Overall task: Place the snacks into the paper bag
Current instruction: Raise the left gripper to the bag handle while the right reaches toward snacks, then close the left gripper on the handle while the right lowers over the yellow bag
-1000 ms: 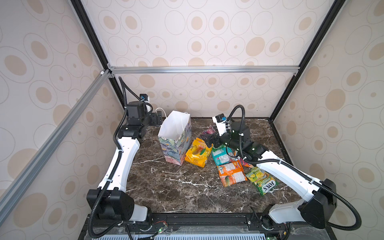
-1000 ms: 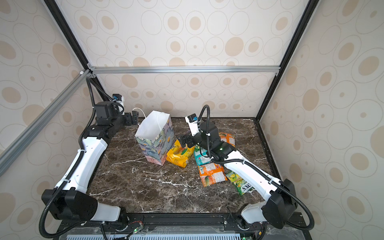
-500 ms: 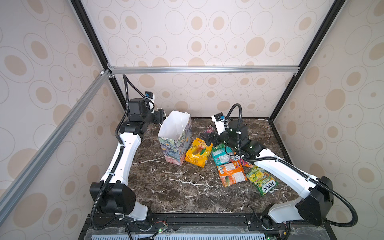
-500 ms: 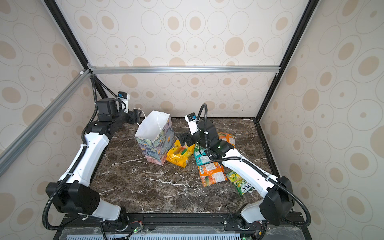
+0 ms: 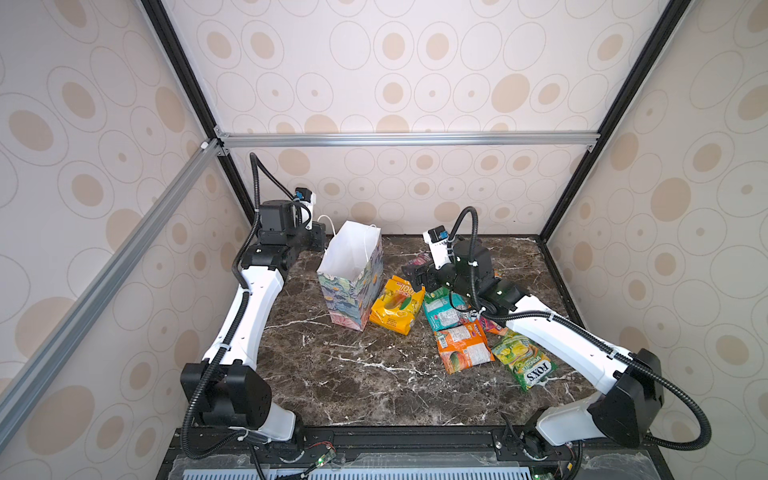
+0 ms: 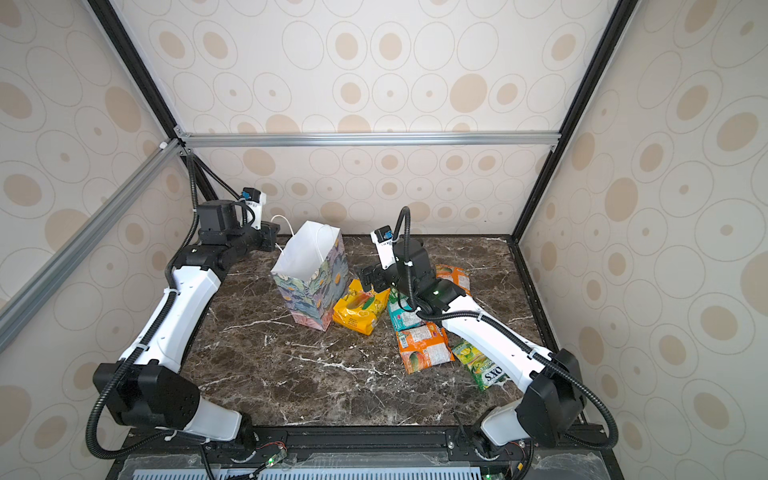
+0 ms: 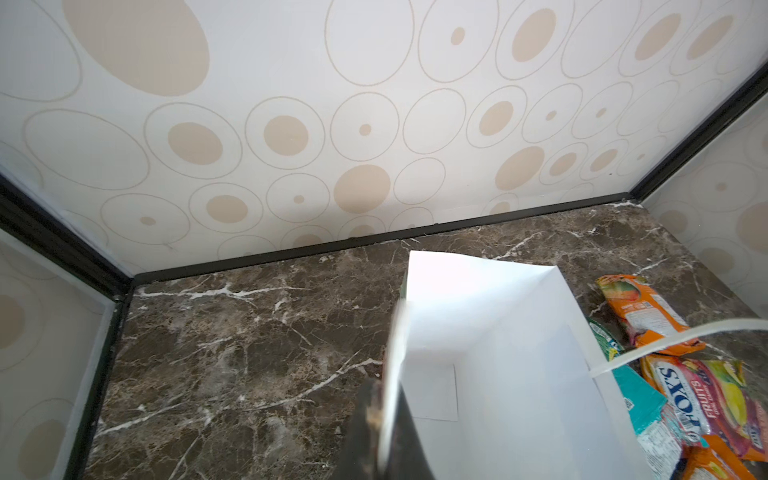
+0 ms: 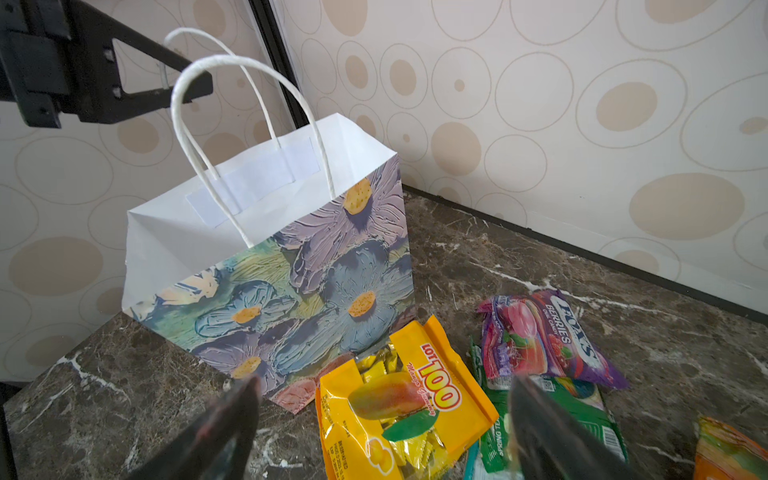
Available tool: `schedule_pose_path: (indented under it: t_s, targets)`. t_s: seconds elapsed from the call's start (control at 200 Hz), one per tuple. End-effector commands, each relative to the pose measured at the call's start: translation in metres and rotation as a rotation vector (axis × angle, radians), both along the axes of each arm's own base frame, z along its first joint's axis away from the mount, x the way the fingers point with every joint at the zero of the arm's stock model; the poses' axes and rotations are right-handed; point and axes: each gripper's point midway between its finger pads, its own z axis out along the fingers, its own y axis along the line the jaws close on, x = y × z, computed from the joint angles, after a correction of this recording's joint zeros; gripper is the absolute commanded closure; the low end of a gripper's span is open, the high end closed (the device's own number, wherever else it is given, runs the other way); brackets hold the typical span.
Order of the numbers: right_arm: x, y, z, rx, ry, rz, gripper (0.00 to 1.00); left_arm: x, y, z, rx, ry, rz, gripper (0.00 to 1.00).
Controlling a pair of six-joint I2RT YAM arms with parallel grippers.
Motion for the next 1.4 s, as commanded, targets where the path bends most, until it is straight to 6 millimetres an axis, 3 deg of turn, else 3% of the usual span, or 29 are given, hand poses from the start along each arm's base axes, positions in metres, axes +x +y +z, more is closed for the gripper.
schedule_pose_path:
  t_s: [0.0, 0.22, 0.545, 0.72, 1.0, 1.16, 1.391]
  targets:
    - [0.005, -0.003, -0.003, -0.032, 0.029, -0.035, 0.06, -0.007, -0.003, 0.005, -0.020, -0.005, -0.024, 1.00]
    - [0.003, -0.009, -0.033, -0.102, 0.162, -0.071, 0.06, -0.014, -0.004, -0.007, -0.054, 0.019, -0.016, 1.00]
    - [-0.011, -0.034, -0.089, -0.097, 0.444, -0.218, 0.08, -0.026, -0.008, 0.013, -0.091, -0.020, -0.029, 1.00]
    - [-0.015, -0.046, -0.132, -0.103, 0.624, -0.298, 0.12, -0.032, -0.007, 0.023, -0.094, -0.039, -0.027, 1.00]
    - [-0.002, -0.026, -0.173, -0.046, 0.756, -0.290, 0.20, -0.035, -0.009, 0.025, -0.119, -0.050, -0.040, 1.00]
    - [0.001, -0.026, -0.194, -0.043, 0.807, -0.320, 0.26, -0.033, -0.009, 0.020, -0.115, -0.039, -0.041, 1.00]
    - [0.000, -0.024, -0.207, -0.015, 0.825, -0.317, 0.34, -0.033, -0.009, 0.021, -0.114, -0.047, -0.043, 1.00]
